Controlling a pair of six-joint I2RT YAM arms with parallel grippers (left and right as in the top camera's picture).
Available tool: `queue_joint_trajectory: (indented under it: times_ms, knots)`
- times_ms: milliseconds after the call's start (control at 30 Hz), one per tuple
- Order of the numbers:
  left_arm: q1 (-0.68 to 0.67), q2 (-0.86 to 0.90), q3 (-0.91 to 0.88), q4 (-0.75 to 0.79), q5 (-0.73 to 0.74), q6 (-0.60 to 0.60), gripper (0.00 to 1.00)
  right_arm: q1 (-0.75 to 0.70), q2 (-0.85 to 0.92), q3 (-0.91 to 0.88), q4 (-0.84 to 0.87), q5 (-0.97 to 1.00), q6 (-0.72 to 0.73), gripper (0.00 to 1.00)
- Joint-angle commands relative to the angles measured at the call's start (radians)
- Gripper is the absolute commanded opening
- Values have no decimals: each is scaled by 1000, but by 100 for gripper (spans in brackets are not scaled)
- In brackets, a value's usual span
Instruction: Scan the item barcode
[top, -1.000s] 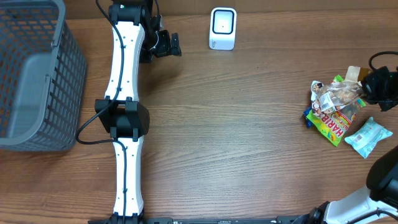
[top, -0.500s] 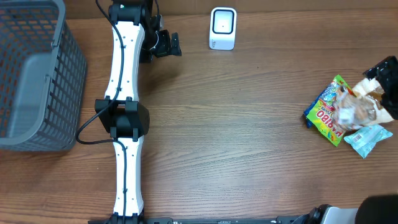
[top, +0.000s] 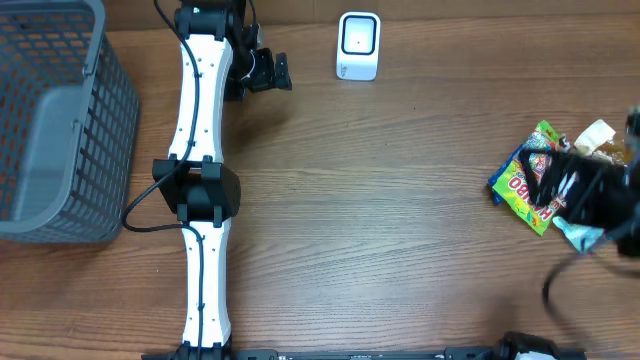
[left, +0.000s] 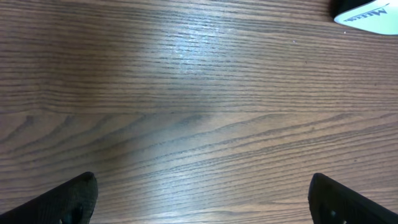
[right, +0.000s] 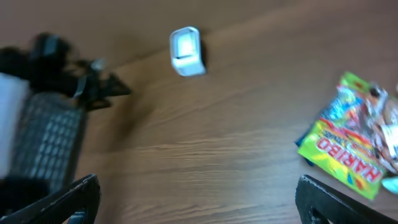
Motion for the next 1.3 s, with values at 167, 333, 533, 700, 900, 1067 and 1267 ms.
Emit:
queue_joint_trajectory:
  times_ms: [167,333,533,700,900,1067,1267]
  knots:
    - [-2,-39,19,1,-3,-6,100,24,-131,21,-2,1,-27,100]
    - [-2,-39,19,1,-3,-6,100,24,-129,21,-36,41,-27,100]
    - [-2,-39,19,1,-3,-6,100,24,-129,20,-51,62,-83,100]
    - [-2,-39,19,1,-3,-6,100,34,-149,-29,23,83,-216,100]
    - [-2,-39,19,1,-3,-6,100,79,-325,-353,373,141,-232,100]
    - [-2,-39,19,1,-3,-6,100,96,-523,-736,732,136,-228,100]
    - [-2,-39,19,1,-3,-6,100,130,-731,-1081,969,137,-229,100]
